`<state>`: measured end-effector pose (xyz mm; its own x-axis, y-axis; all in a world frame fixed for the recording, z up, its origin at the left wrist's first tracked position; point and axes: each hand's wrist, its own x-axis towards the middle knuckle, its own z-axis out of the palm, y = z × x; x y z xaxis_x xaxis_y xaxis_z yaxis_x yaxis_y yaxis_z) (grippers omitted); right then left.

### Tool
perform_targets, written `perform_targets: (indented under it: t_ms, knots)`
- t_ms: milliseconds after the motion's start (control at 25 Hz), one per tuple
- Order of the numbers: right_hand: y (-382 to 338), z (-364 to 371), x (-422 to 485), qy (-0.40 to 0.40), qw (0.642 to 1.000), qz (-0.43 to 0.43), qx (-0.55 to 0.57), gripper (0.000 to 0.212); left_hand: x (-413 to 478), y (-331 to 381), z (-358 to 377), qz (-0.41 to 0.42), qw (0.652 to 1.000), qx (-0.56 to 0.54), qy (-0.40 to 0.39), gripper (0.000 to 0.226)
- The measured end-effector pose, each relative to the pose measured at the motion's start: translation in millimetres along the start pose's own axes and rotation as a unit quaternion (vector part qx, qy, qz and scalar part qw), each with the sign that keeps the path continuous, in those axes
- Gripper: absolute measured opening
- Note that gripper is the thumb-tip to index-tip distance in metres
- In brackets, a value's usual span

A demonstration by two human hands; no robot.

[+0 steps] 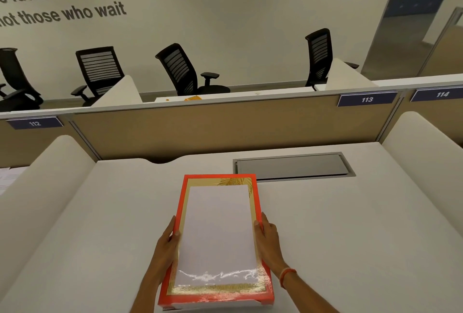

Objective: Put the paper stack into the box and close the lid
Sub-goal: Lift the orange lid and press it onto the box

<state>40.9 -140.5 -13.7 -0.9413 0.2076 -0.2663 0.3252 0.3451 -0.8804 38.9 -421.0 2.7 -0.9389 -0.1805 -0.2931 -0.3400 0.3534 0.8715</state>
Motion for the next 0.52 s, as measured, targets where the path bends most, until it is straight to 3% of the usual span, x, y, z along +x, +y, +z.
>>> perform_targets:
  t_ms: [280, 400, 520]
  knots:
    - [5.5, 2.0, 1.8, -0.025, 0.998, -0.003, -0.060, 0.054, -7.6, -8.2, -0.8, 0.020, 0.999, 0.010, -0.023, 0.049]
    - [0.4, 7.4, -0.8, 0.022, 0.976, -0.022, -0.218, 0.060, -4.5, -2.3, 6.6, 0.076, 0.986, 0.145, 0.034, 0.052]
    - [-10.2, 16.9, -5.3, 0.054, 0.940, -0.124, -0.312, 0.068, -1.8, 10.1, 17.6, 0.172, 0.931, 0.306, 0.101, 0.070]
